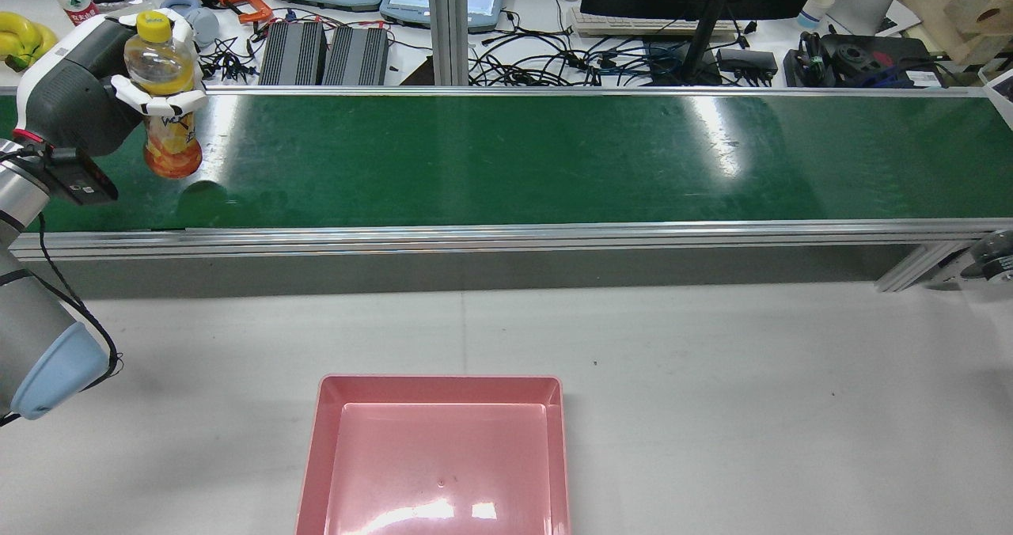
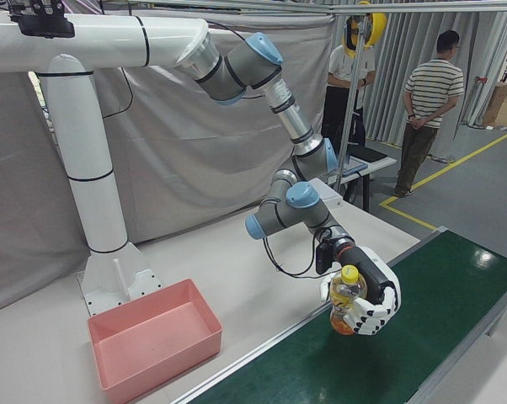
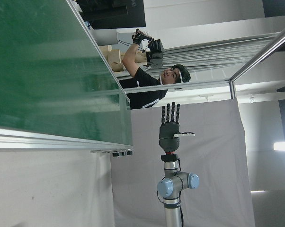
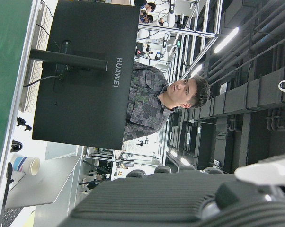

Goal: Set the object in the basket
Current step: 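Carry the bottle with the left hand over the pink tray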

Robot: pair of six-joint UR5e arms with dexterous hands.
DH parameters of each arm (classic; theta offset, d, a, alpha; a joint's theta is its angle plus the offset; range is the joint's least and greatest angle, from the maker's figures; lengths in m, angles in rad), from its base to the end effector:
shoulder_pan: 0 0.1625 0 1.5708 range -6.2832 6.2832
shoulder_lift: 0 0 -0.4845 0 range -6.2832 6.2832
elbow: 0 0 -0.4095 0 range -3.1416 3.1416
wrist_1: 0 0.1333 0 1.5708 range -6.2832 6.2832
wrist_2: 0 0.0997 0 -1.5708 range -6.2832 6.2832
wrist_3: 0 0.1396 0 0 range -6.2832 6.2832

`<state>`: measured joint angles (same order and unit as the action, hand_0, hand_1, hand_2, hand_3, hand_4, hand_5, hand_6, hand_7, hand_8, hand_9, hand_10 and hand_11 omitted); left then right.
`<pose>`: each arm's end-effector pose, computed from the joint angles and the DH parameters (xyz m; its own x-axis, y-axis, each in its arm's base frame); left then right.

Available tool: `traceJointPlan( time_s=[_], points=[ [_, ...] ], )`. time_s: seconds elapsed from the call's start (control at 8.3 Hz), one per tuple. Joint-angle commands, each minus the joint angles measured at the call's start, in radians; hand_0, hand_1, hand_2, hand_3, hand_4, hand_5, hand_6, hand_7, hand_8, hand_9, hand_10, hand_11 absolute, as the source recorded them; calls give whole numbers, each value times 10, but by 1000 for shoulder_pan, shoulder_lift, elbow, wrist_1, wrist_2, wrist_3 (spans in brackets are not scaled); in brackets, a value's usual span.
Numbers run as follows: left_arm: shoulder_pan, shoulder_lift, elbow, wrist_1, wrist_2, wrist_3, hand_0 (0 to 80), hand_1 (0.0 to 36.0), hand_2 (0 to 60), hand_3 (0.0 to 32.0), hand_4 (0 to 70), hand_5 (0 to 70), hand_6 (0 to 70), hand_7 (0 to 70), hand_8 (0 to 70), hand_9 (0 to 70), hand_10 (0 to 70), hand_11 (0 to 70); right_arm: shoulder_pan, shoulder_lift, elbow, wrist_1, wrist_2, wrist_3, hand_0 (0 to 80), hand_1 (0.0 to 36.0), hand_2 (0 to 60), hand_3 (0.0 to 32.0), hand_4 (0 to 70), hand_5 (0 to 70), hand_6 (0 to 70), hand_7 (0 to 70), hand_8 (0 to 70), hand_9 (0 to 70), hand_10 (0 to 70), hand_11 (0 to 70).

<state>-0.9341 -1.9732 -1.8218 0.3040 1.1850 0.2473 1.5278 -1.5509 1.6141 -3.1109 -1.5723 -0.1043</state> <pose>0.2493 -0.6497 0.4088 -0.9759 -0.1911 -0.1051 0.0365 0.3321 -0.9425 0.1086 -0.5719 0.7072 -0.9940 0.0345 0.1038 -0.1000 0.0978 -0.9902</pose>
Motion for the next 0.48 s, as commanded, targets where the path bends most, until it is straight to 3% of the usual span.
traceJointPlan(
  time_s=[0.0,0.24,0.36],
  points=[
    [6,2,-99,75,42,3,623,250,600,0,700,700,700,700,700,700,700,700,0,0,0,0,0,0,0,0,0,0,0,0,0,0,0,0,0,0],
    [24,4,-190,134,108,45,627,250,600,0,700,700,700,700,700,700,700,700,0,0,0,-1,0,0,0,0,0,0,0,0,0,0,0,0,0,0],
    [76,2,-244,174,110,71,627,249,600,0,700,700,700,700,700,700,700,700,0,0,0,0,0,0,0,0,0,0,0,0,0,0,0,0,0,0]
  ],
)
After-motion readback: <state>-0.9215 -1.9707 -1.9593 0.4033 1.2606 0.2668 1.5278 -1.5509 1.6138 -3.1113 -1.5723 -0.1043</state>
